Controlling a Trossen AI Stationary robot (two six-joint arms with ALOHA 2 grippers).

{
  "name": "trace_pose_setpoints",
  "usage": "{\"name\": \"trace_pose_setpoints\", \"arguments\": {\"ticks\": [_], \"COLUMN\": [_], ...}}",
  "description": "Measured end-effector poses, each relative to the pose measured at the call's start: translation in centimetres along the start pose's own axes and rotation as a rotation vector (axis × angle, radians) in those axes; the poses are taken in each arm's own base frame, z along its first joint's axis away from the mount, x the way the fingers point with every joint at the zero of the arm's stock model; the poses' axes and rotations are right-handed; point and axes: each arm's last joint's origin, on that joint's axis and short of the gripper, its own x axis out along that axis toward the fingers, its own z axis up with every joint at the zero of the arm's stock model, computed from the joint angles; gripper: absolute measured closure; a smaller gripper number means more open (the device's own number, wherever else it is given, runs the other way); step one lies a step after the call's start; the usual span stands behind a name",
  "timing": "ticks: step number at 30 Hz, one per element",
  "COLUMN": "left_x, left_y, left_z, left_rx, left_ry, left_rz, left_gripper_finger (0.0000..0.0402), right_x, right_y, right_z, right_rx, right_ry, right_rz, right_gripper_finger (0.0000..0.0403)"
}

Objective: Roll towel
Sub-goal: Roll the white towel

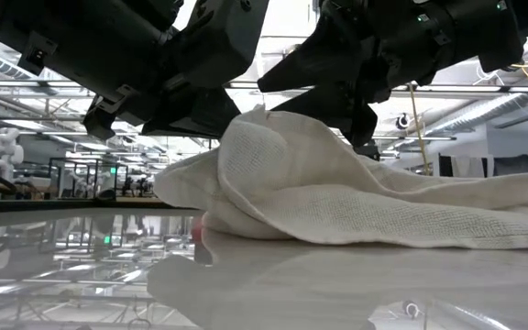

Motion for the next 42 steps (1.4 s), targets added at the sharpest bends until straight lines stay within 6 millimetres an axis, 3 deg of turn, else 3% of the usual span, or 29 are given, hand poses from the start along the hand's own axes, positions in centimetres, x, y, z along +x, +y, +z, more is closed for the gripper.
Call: {"name": "trace_pose_setpoints", "arguments": {"ticks": [9, 17, 25, 29, 39, 42], "left_x": [0.0, 0.0, 0.0, 0.0, 0.0, 0.0], "left_y": [0.0, 0.0, 0.0, 0.0, 0.0, 0.0], "left_z": [0.0, 0.0, 0.0, 0.0, 0.0, 0.0], "left_rx": [0.000, 0.001, 0.003, 0.002, 0.001, 0.002], "left_ry": [0.000, 0.000, -0.001, -0.001, -0.002, -0.002], "left_rz": [0.000, -0.001, -0.002, -0.002, -0.002, -0.002], "left_gripper_finger": [0.0401, 0.0401, 0.0401, 0.0401, 0.0401, 0.0399], "right_x": [0.1, 1.6, 1.8, 1.8, 1.8, 1.7], "right_y": [0.0, -0.5, -0.3, -0.2, -0.2, -0.2], "right_z": [-0.1, -1.7, -1.4, -1.4, -1.4, -1.4], "right_rx": [0.002, -0.013, -0.021, -0.020, -0.045, -0.056], "right_ry": [-0.006, 0.024, -0.002, -0.003, -0.003, -0.002], "right_rz": [0.001, -0.023, -0.007, -0.003, -0.002, -0.002], "right_gripper_finger": [0.0202, 0.0202, 0.0208, 0.0236, 0.0376, 0.0394]}}
